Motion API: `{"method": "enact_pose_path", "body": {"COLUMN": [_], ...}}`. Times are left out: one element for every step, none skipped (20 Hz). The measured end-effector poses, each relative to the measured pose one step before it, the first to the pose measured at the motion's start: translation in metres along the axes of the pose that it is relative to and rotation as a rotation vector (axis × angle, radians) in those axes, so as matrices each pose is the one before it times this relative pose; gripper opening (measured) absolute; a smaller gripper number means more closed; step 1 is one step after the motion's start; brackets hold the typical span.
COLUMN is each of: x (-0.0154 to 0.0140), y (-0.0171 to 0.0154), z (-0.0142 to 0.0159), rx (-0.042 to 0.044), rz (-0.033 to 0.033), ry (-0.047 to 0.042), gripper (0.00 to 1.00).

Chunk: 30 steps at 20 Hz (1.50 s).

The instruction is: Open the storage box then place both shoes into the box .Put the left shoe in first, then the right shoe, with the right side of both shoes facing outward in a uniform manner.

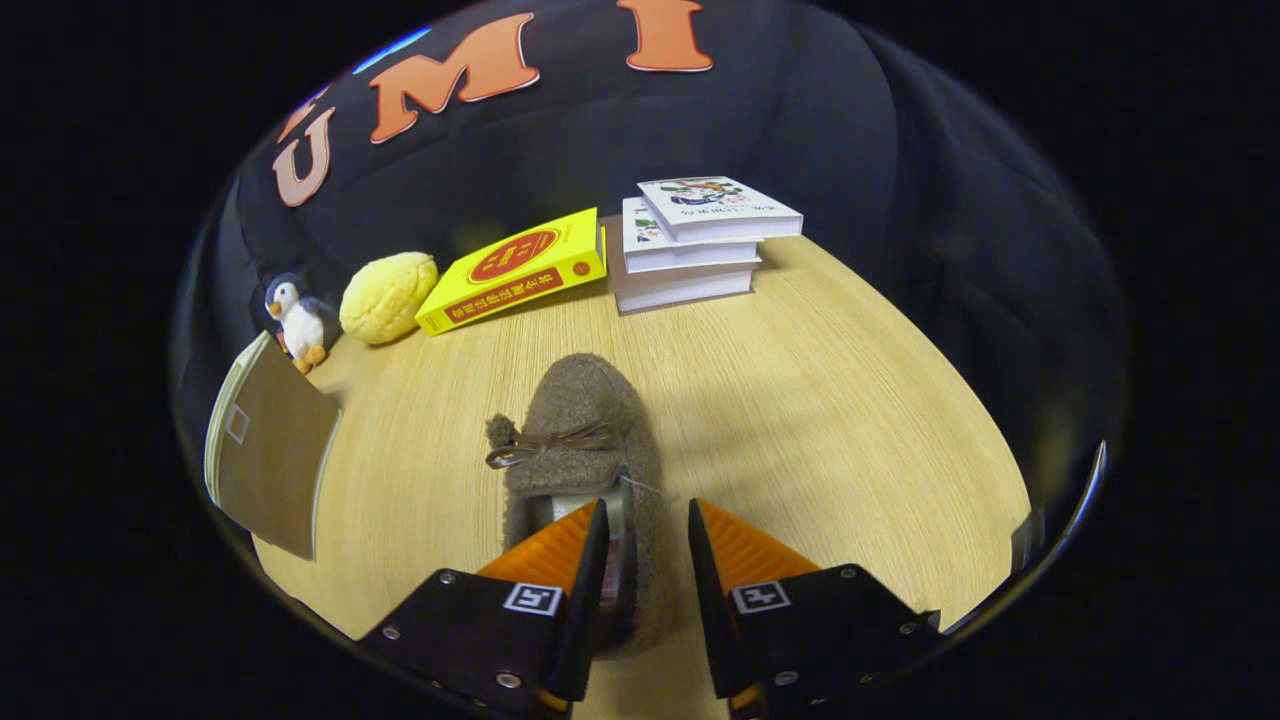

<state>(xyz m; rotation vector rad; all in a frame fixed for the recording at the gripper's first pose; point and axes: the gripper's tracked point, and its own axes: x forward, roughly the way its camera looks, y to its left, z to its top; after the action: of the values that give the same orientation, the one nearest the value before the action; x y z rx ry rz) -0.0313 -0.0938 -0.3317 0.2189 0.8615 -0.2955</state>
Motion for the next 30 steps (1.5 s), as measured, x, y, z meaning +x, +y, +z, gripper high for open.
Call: {"method": "enact_pose_path", "body": {"x": [0.00495, 0.0021, 0.00026, 0.00094, -0.00159, -0.00422, -0.00475, -0.00398, -0.00591, -0.00576, -0.00542, -0.00558, -0.00642, -0.00686, -0.00709, -0.0082, -0.0077, -0.00759, -0.00751, -0.00576, -0.00643, -0.00606, -0.0067, -0.00494, -0.00479, -0.005, -0.00494, -0.00334, -0.00414, -0.00276], "y": [0.00095, 0.003, -0.00316, -0.00028, 0.00193, 0.00156, 0.00167, 0.00024, 0.00215, 0.00481, 0.00546, 0.00586, 0.00633, 0.00794, 0.01012, 0.01138, 0.01327, 0.0152, 0.01674, 0.01788, 0.01827, 0.01776, 0.02045, 0.01755, 0.01702, 0.01629, 0.01606, 0.01547, 0.01486, 0.01511], "z": [-0.00291, -0.00238, 0.003, 0.00121, -0.0024, 0.00115, 0.00239, 0.00296, 0.00232, 0.00321, 0.004, 0.00418, 0.00429, 0.00334, 0.00327, 0.00372, 0.00396, 0.00205, 0.00302, 0.00347, 0.0018, 0.00045, 0.00032, 0.00143, 0.00005, -0.00118, -0.0003, -0.00039, -0.00064, -0.00159], "rx": [-0.00187, 0.00897, 0.00916, 0.0073, 0.01287, 0.01675, 0.01295, 0.00462, 0.00654, 0.00986, 0.01064, 0.01099, 0.0082, 0.00532, 0.00416, 0.00473, 0.01011, 0.01324, 0.01069, 0.009, 0.00228, -0.0025, -0.00347, -0.0011, -0.00132, 0.00254, 0.00168, -0.00029, -0.00163, 0.00008], "rz": [0.00273, 0.01122, -0.01825, -0.00818, 0.00497, 0.00299, 0.00311, -0.00547, -0.0003, 0.00554, 0.0045, 0.00151, -0.00434, -0.00562, -0.00256, 0.00155, 0.00253, 0.00524, 0.00943, 0.00957, 0.01049, 0.01103, 0.0119, 0.0107, 0.00954, 0.00795, 0.00942, 0.00743, 0.00732, 0.0071], "ry": [0.01213, 0.01225, -0.00637, -0.00559, 0.00572, 0.00336, -0.0063, -0.01126, -0.00709, -0.00798, -0.01196, -0.01398, -0.0138, -0.01304, -0.01025, -0.01229, -0.01265, -0.00632, -0.00693, -0.01239, -0.00809, -0.00463, -0.00447, -0.00693, -0.00653, -0.00281, -0.00395, -0.00792, -0.00257, -0.00278], "gripper": [0.42, 0.33, 0.24, 0.09, 0.04, 0.02, 0.01, 0.01, 0.01, 0.01, 0.01, 0.01, 0.01, 0.01, 0.01, 0.01, 0.01, 0.01, 0.0, 0.01, 0.01, 0.01, 0.01, 0.01, 0.0, 0.0, 0.01, 0.01, 0.01, 0.01]}}
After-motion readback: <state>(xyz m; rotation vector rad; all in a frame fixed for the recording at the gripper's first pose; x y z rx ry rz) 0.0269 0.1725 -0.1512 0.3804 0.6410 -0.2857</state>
